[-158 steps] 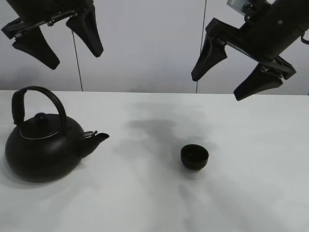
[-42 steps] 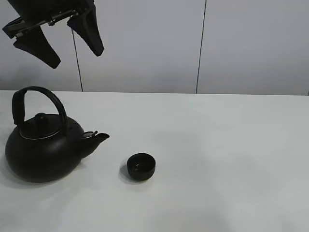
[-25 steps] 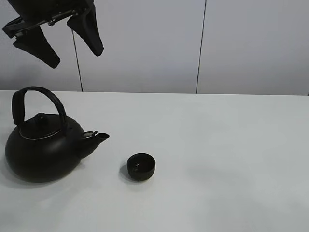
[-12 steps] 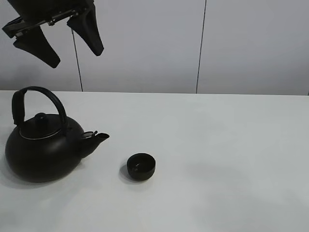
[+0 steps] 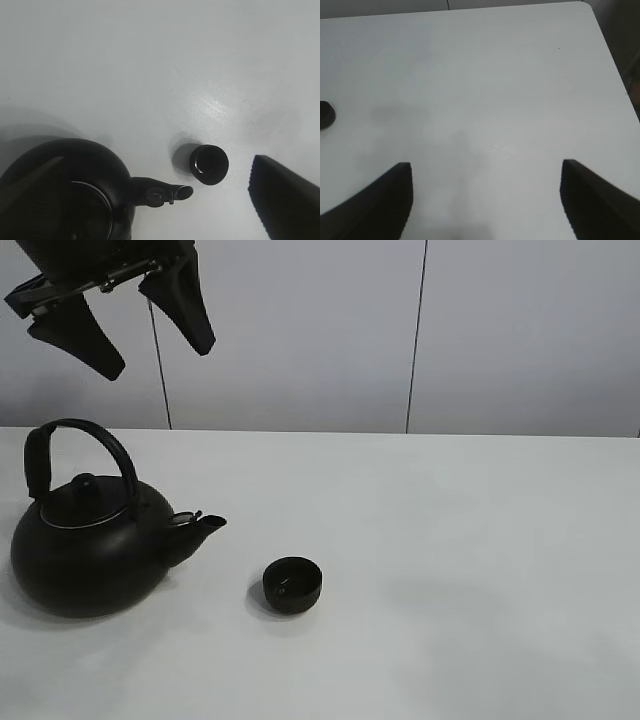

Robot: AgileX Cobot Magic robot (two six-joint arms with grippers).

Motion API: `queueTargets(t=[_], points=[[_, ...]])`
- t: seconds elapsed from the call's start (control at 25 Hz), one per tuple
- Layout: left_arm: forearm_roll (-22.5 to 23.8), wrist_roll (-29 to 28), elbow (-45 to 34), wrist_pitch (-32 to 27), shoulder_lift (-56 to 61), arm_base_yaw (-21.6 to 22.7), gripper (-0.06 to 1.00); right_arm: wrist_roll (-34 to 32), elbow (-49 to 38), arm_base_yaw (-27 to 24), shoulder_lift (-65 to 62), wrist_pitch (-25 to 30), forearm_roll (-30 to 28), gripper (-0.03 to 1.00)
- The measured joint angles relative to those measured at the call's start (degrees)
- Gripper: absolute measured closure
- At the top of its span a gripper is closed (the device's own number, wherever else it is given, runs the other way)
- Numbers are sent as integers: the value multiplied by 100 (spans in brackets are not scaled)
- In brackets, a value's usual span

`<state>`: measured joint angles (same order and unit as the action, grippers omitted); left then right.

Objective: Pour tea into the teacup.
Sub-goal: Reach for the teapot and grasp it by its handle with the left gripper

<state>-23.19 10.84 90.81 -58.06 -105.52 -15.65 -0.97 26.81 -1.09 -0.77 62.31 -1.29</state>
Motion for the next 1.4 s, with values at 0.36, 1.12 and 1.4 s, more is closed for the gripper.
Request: queueTargets(t=[0.36,1.12,1.4], points=[[1647,0,-1669,2872,2015,-247,25,13,0,0,0,-16,0,41],[2405,0,-8565,12102,2132,-112,25,13,-6,0,0,-16,0,41],[2493,-161,-8185,12282,910,387,25,13,-6,0,0,-16,0,41]])
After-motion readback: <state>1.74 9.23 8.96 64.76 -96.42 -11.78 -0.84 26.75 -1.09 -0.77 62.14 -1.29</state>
